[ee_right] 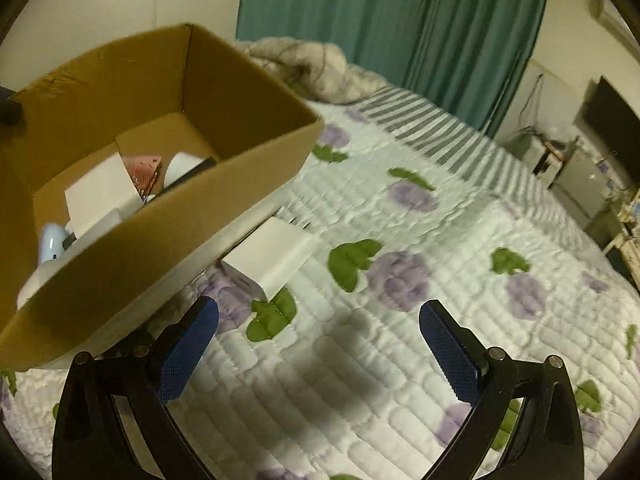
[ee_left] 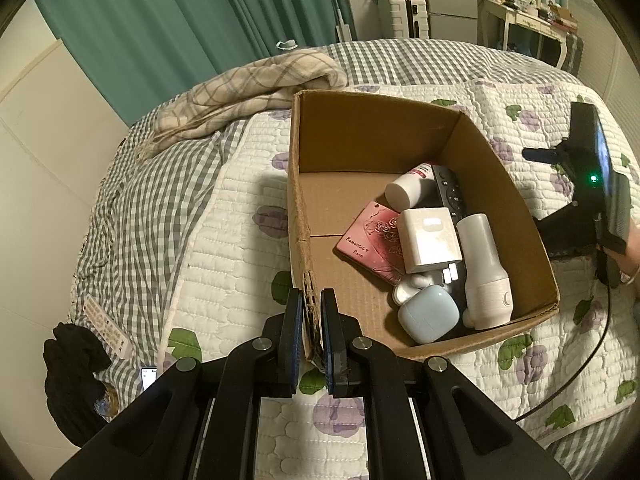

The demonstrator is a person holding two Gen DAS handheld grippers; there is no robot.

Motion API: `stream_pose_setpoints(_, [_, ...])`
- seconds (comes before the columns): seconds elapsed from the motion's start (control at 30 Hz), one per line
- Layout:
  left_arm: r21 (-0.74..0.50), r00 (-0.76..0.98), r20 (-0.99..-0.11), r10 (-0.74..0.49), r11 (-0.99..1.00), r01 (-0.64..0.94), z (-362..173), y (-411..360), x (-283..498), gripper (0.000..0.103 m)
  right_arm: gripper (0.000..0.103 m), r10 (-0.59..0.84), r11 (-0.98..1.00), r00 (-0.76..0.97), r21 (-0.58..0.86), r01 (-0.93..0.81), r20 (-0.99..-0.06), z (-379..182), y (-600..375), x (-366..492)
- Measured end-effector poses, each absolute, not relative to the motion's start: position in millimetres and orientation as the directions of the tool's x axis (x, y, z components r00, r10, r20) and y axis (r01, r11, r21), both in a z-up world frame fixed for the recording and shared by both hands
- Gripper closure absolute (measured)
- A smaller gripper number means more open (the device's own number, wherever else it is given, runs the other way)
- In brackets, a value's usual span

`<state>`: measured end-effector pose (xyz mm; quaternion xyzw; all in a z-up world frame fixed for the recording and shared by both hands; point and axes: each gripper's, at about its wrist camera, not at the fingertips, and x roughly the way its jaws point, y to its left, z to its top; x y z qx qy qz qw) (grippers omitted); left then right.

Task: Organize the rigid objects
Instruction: 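Move the right tool to the small white plug charger and grasp it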

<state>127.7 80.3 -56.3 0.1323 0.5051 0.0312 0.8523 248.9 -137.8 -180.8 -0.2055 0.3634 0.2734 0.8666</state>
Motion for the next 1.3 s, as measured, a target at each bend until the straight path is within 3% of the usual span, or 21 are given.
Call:
stream_pose_setpoints(0.5, [0.27, 0.478, -0.855, 0.202, 0.96, 0.078, -58, 80, 130, 0.095, 0.003, 0.375, 0.643, 0.551, -0.218, -0.734, -0.746, -200, -107, 266])
stream_pose_setpoints(0.73, [0.277, 0.473, -0.856, 0.208, 0.958, 0.078, -58, 78, 129, 0.095, 0.037, 0.398, 0.548, 0.494, -0.231, -0.804, -0.773, -213, -88, 273])
stream_pose_setpoints(1.3, [0.284, 0.476, -0.853, 0.214, 0.956, 0.079, -57, 77, 130, 0.095, 0.038, 0.35, 0.628, 0.566, -0.261, -0.733, -0.747, -192, -121, 255])
